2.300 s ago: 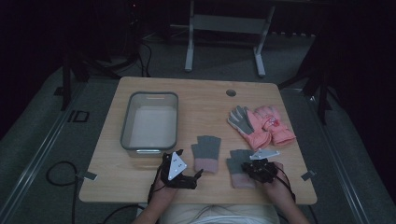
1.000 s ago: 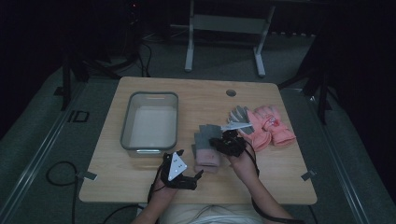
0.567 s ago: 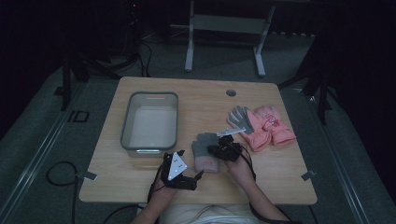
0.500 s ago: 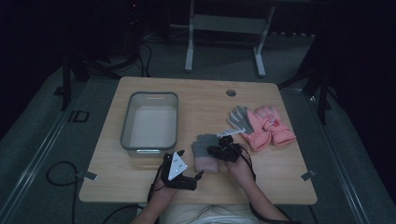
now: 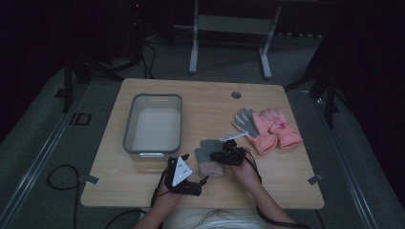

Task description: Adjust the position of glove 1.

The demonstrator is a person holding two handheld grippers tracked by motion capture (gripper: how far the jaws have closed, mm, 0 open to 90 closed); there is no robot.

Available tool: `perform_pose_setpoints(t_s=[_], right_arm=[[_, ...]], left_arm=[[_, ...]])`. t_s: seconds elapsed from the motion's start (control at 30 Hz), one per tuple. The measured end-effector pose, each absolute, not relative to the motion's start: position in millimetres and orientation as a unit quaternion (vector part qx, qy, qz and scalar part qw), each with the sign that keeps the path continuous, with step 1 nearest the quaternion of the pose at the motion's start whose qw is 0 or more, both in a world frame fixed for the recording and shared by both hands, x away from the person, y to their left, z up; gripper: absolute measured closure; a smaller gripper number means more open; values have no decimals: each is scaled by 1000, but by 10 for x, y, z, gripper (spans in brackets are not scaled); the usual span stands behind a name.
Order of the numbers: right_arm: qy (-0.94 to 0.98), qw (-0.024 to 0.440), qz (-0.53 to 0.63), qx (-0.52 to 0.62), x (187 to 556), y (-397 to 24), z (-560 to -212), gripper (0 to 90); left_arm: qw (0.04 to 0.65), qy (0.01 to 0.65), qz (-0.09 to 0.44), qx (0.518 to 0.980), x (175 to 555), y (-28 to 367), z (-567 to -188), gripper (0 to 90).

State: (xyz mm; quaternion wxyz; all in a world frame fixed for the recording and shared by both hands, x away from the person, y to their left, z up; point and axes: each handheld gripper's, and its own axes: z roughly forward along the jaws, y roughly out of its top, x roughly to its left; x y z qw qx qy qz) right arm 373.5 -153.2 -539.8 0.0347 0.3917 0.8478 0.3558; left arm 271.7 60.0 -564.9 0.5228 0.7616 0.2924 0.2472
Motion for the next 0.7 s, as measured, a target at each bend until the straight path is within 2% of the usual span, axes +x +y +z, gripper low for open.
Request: perform_pose_setpoints(t_s=[0.13, 0.3, 0.33, 0.4, 0.43, 0.57, 0.63, 0.7], right_arm=[[851, 25, 360, 382, 3741, -1565, -5403, 804], [861, 16, 360, 360, 3772, -1613, -5384, 725], [861, 18, 361, 356, 3773, -1629, -5348, 678], [862, 23, 362, 354, 3766, -1640, -5318, 665], [859, 36, 370, 353, 3771, -1694, -5245, 655], [849, 50, 382, 362, 3813, -1806, -5132, 649], [842, 63, 387, 371, 3883, -1902, -5061, 650], [841, 66, 386, 373, 3908, -1922, -5050, 650]], left_arm=[[524, 288, 250, 762, 2705, 590, -5634, 0], [544, 284, 247, 750, 2687, 562, -5599, 0], [544, 275, 244, 754, 2684, 533, -5575, 0], [544, 267, 244, 757, 2685, 516, -5562, 0], [524, 248, 253, 775, 2706, 472, -5534, 0], [519, 234, 236, 788, 2764, 427, -5514, 3], [478, 234, 228, 815, 2827, 363, -5485, 40], [463, 228, 227, 826, 2839, 335, -5476, 57]])
